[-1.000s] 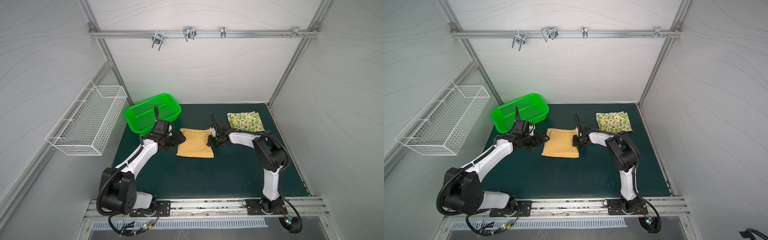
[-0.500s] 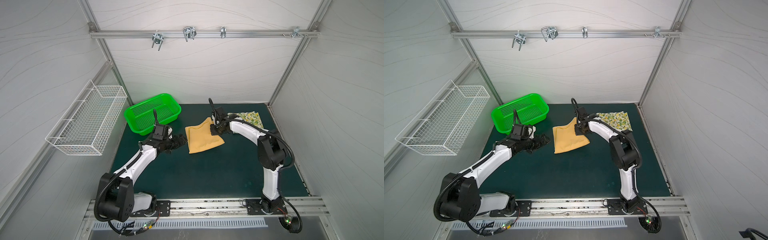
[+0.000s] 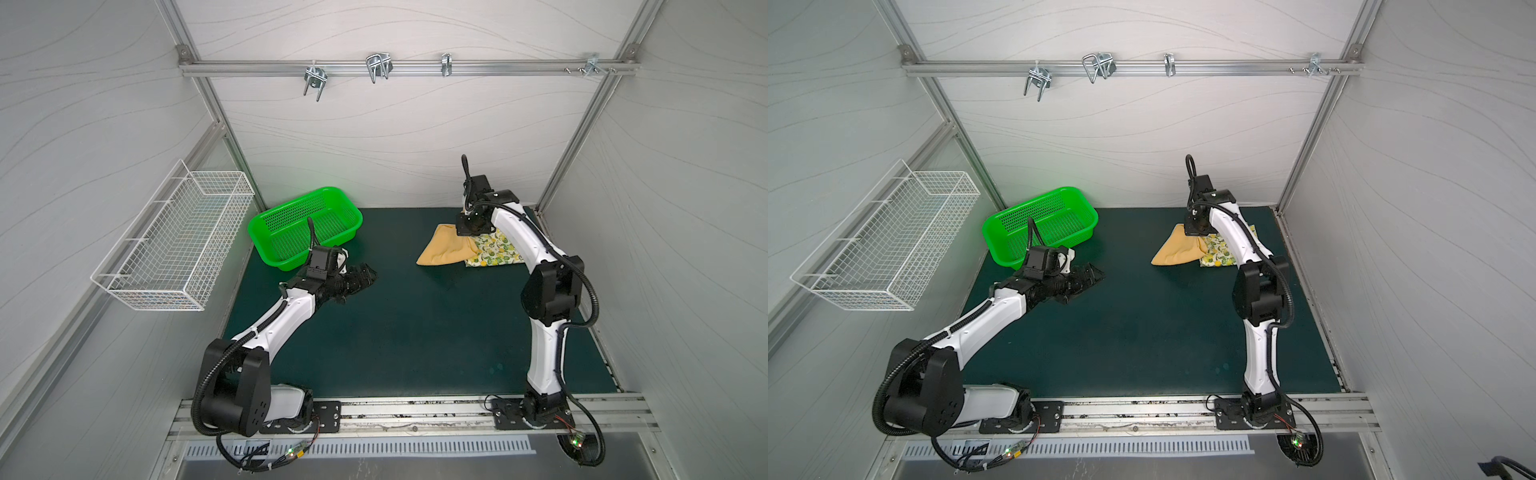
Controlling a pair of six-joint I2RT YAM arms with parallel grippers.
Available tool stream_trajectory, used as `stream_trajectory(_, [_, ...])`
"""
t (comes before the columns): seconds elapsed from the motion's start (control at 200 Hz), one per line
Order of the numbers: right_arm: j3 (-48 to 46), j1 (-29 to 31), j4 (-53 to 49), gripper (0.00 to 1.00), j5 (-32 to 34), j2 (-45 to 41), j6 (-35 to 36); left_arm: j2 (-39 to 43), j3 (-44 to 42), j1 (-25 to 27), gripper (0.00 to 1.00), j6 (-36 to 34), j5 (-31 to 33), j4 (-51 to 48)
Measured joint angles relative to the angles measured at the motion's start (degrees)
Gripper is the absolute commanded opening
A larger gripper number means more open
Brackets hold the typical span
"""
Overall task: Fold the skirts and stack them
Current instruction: 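Lift the folded tan skirt with the right gripper onto the lemon-print skirt, then lower the tan skirt onto the lemon-print skirt and open the right gripper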
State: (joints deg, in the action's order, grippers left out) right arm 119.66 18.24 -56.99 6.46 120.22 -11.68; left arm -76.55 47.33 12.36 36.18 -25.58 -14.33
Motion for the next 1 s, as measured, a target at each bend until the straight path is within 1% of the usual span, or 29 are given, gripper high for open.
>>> stream_trajectory(0.11, [3.8, -1.9, -2.4, 0.01, -1.3, 0.4, 0.7, -0.1, 0.0, 0.0, 0.99, 0.0, -0.1, 0.0])
stream_trajectory(0.24, [6.0, -4.2, -4.0, 0.01, -3.0, 0.4, 1.1, -0.1, 0.0, 0.0, 0.98, 0.0, -0.2, 0.0])
stream_trajectory(0.59, [3.7, -14.7, -4.7, 0.03, -8.0, 1.6, 0.8, -0.1, 0.0, 0.0, 0.99, 0.0, -0.2, 0.0])
stream_trajectory(0.835, [4.0, -19.1, -4.2, 0.03, -7.6, 8.6, 0.7, -0.5, 0.0, 0.0, 0.99, 0.0, -0.2, -0.1])
stream_trajectory(0.931, [4.0, -20.0, -3.9, 0.08, -6.2, 11.3, 0.7, -0.6, 0.0, 0.0, 0.98, 0.0, -0.2, -0.1])
stream_trajectory(1.001, [4.1, -20.4, -3.8, 0.09, -5.0, 12.6, 0.8, -0.9, 0.0, 0.0, 0.98, 0.0, -0.2, -0.1])
